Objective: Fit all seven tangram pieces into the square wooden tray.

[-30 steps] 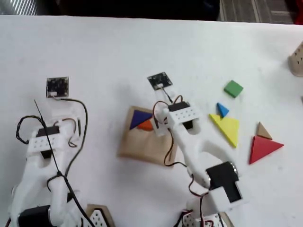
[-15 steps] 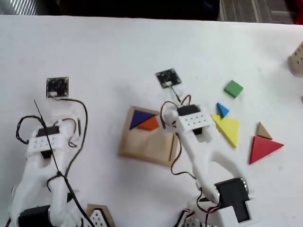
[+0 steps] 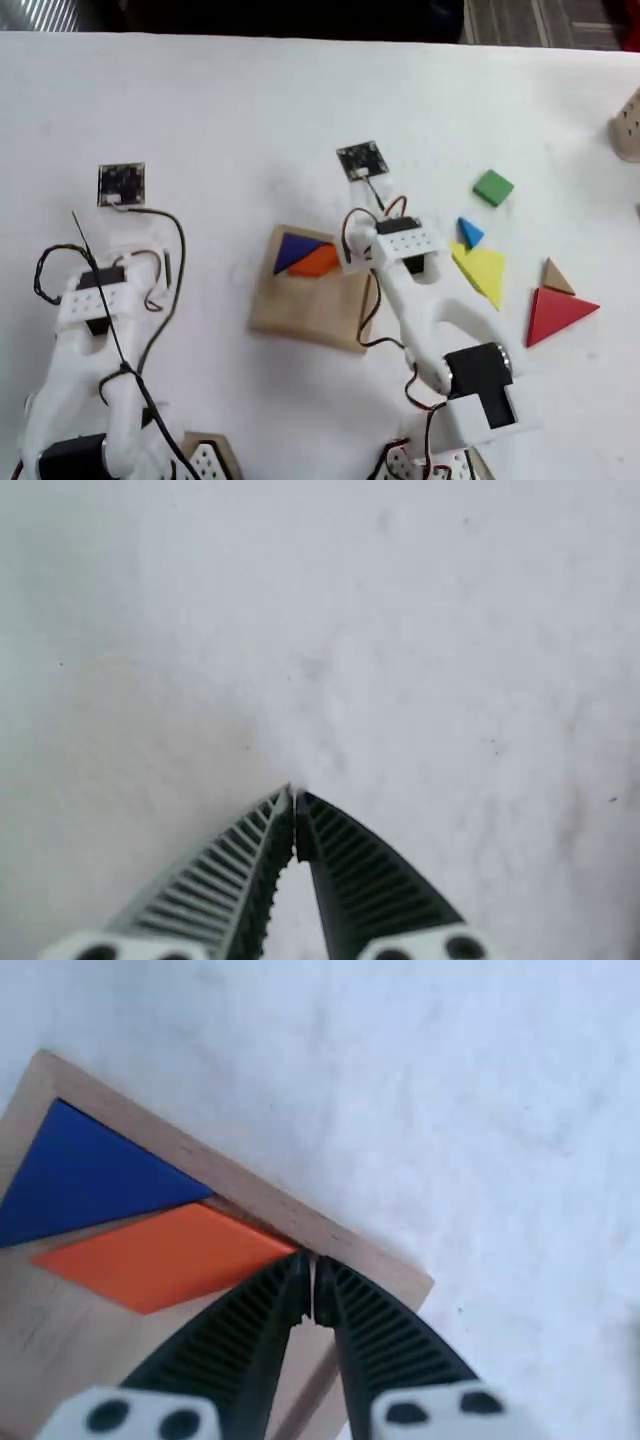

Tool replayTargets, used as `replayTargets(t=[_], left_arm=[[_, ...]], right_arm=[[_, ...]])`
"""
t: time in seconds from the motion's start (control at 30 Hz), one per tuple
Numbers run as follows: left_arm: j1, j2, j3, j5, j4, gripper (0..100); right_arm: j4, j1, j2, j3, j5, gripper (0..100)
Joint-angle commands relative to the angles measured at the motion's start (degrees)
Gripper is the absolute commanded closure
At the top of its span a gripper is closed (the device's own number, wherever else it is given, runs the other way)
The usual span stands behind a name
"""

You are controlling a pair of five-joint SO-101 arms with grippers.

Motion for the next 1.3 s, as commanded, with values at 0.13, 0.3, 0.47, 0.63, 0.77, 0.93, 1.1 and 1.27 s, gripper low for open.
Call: replayTargets(t=[0.13, 0.3, 0.47, 0.63, 0.77, 0.93, 1.1, 1.27], left_arm=[[-0.22, -0.13, -1.23, 0.44, -1.23, 98], [-0.22, -0.13, -1.23, 0.44, -1.23, 98], [-0.22, -0.13, -1.23, 0.44, -1.23, 98], [-0.22, -0.13, -1.23, 0.44, -1.23, 98], [-0.22, -0.13, -1.23, 0.44, -1.23, 98], [-0.22, -0.13, -1.23, 0.44, -1.23, 98], [-0.22, -0.13, -1.23, 0.44, -1.23, 98], [-0.22, -0.13, -1.23, 0.44, -1.23, 98]], right_arm=[[5.67, -5.93, -0.22, -2.73, 0.00, 98.1], [9.10, -7.78, -0.57, -2.99, 0.09, 98.1], [10.51, -4.35, -6.55, -2.64, -0.44, 98.1], [4.35, -0.84, -6.11, -2.46, -0.53, 98.1], [-1.27, -1.19, -0.75, -2.46, -0.53, 98.1], [-2.95, -1.19, 0.92, -3.69, -0.53, 98.1], [-2.33, -1.45, 1.45, -3.60, -0.09, 98.1], [3.38, -7.52, 1.01, -3.60, 0.09, 98.1]])
